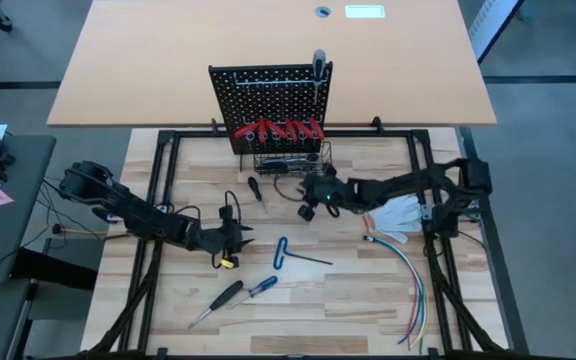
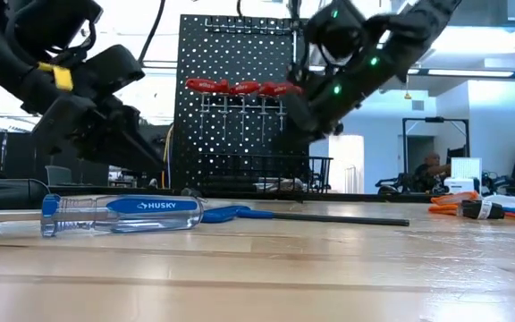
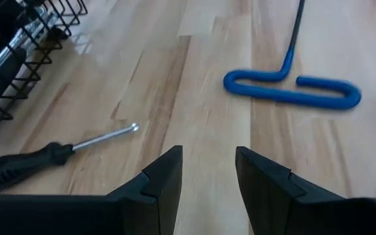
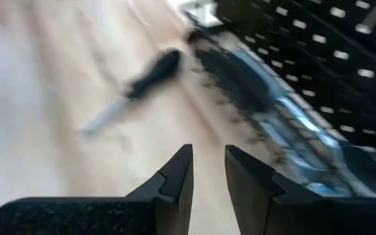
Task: Hang tools onto peg board
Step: Hang the black screwdriver on the pegboard
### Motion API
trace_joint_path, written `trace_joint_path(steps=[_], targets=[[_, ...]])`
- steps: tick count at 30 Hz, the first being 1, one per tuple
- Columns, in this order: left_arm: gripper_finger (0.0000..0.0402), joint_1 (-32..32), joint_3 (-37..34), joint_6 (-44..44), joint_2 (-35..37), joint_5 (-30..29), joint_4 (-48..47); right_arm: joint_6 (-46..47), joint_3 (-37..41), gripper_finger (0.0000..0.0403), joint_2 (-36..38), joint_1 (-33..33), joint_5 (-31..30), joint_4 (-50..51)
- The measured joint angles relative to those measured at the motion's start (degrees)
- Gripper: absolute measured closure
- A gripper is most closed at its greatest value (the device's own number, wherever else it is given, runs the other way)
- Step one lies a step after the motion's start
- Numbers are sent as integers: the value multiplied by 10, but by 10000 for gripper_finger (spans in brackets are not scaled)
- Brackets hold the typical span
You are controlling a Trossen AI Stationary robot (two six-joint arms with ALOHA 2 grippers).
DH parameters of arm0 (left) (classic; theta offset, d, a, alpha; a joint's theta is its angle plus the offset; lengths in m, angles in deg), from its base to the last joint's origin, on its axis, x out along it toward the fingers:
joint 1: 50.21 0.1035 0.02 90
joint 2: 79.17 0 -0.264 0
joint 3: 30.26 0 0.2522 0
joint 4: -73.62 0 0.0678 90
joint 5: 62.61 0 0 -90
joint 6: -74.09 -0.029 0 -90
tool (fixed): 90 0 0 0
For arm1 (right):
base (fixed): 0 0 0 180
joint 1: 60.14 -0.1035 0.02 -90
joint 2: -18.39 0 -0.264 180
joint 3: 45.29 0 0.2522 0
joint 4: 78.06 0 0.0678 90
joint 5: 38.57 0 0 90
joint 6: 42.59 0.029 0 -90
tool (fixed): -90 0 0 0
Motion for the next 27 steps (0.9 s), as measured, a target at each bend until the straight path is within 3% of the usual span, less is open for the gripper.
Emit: trace_joint_path(steps=[5, 10, 12, 15, 20, 27], targets=[[263, 0, 0, 21, 0, -27, -42, 35, 0, 301, -17, -71, 1, -57], [263, 1, 0, 60, 0, -120, -89, 16, -6, 268, -114, -113, 5, -221], [263, 2, 0, 67, 0, -143, -100, 8, -35, 248, -153, -114, 5, -237], [263, 5, 0, 67, 0, -150, -103, 27, -107, 218, -198, -105, 2, -167], [263, 8, 0, 69, 0, -149, -109, 88, -261, 184, -258, -74, 2, 52], [263, 8, 0, 90, 0, -132, -135, 155, -383, 207, -322, -41, 6, 232]])
